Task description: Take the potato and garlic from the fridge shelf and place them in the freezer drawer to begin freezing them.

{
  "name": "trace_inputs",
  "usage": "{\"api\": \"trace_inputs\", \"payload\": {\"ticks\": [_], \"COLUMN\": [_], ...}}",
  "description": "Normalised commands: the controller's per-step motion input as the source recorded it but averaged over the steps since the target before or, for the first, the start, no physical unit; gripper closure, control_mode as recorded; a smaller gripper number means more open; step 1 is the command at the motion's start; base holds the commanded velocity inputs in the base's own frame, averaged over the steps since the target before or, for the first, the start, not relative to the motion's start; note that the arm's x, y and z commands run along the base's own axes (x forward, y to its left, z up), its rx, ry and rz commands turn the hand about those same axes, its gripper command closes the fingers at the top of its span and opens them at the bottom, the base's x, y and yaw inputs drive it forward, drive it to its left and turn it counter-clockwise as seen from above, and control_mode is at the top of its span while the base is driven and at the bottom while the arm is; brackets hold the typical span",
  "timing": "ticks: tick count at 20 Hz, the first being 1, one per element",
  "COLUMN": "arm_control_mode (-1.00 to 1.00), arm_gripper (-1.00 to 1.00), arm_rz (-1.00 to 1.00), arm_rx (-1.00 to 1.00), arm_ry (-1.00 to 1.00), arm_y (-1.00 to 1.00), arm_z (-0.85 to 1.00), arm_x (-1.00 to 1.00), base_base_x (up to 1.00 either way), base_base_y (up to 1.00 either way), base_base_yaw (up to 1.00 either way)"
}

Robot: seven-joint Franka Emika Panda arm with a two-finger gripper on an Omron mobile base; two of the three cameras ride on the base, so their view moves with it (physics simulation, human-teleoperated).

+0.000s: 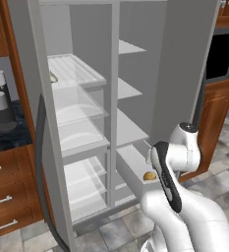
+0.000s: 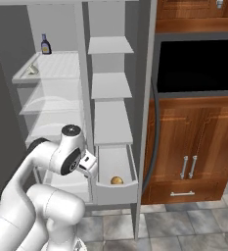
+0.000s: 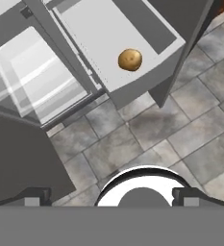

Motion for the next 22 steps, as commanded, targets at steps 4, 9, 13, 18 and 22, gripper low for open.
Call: {"api": "trace_inputs", "payload": {"ticks": [4,9,13,18,22], "arm_control_mode": [-1.0,1.0,1.0,1.0,1.0], "arm_gripper": [-1.0,-1.0,-1.0,-1.0,-1.0], "arm_rz": [0.0,0.13,0.0,0.0,0.0], "arm_rx": [0.0,0.01,0.0,0.0,0.0], "arm_ry": [0.05,0.07,0.0,0.0,0.0], "arm_y": [0.02,0.13,0.0,0.0,0.0], "arm_z": [-0.12,-0.08,0.0,0.0,0.0], "arm_x": [-0.06,-0.01,0.0,0.0,0.0], "base_base_x": [0.0,-0.02,-0.01,0.18,0.27], "base_base_y": [0.0,0.07,0.48,0.18,0.0], "base_base_yaw": [0.0,0.07,0.42,0.38,0.36]}}
